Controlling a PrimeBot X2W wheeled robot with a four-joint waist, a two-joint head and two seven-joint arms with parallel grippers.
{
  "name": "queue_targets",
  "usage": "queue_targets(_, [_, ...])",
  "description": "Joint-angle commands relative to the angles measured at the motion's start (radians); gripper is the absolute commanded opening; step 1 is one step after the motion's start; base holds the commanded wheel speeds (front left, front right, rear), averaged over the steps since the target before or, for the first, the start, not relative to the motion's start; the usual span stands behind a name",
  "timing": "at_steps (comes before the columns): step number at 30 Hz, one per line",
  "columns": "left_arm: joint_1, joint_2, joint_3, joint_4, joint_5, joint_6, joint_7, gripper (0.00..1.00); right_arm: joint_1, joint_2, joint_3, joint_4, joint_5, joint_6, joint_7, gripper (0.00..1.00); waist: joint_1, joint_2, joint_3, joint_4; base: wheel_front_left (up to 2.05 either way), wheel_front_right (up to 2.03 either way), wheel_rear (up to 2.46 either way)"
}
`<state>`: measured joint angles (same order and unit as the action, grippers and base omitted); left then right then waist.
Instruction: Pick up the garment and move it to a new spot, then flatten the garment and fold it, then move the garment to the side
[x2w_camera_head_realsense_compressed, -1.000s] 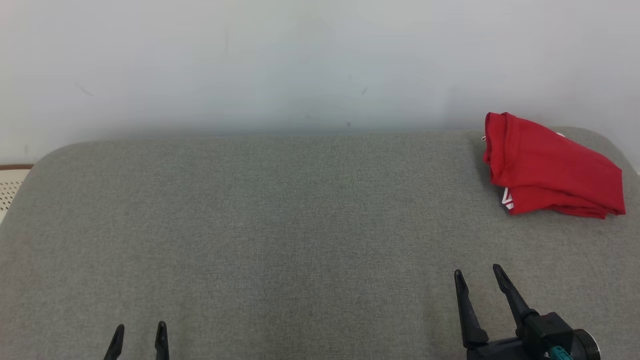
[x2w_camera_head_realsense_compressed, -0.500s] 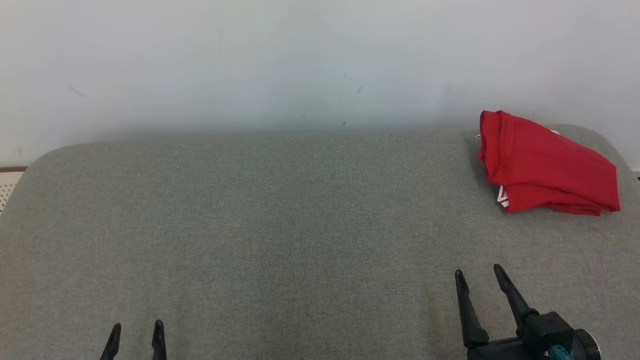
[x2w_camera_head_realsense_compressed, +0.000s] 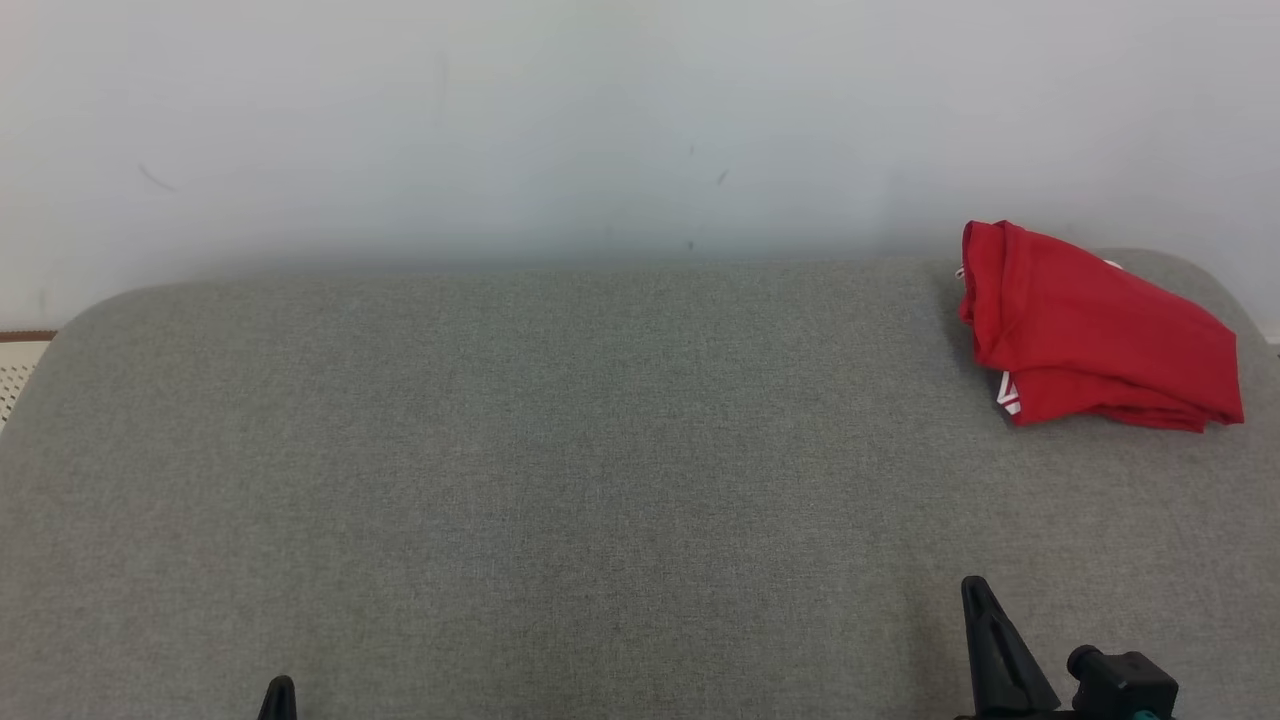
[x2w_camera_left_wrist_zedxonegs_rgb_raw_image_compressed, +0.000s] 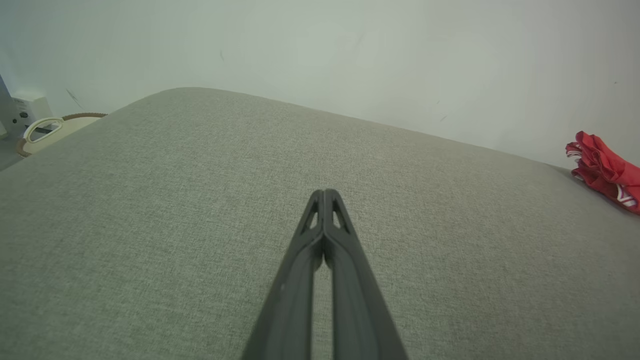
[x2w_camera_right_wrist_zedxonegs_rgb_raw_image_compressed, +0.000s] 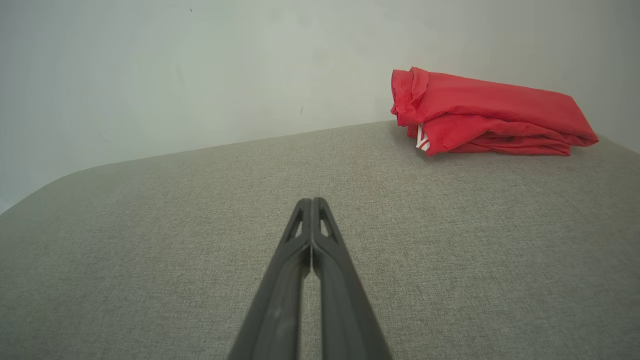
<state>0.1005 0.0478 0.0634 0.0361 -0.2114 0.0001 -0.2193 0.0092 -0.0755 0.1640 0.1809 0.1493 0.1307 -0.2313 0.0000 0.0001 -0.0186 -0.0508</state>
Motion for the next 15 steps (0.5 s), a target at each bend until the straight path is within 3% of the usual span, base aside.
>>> queue_targets(1, [-0.022, 0.002, 0.007, -0.005, -0.058, -0.007, 0.009, 0.0, -0.025, -0.007, -0.008, -0.012, 0.066, 0.0, 0.009, 0.0, 0.0, -0.0001, 0.0, 0.001, 0.0, 0.0, 0.0])
queue_targets(15, [-0.044, 0.002, 0.012, 0.02, -0.3, -0.029, 0.06, 0.0, -0.043, -0.014, -0.04, 0.001, 0.33, 0.0, 0.06, 0.0, 0.0, -0.0001, 0.003, 0.006, 0.0, 0.0, 0.0])
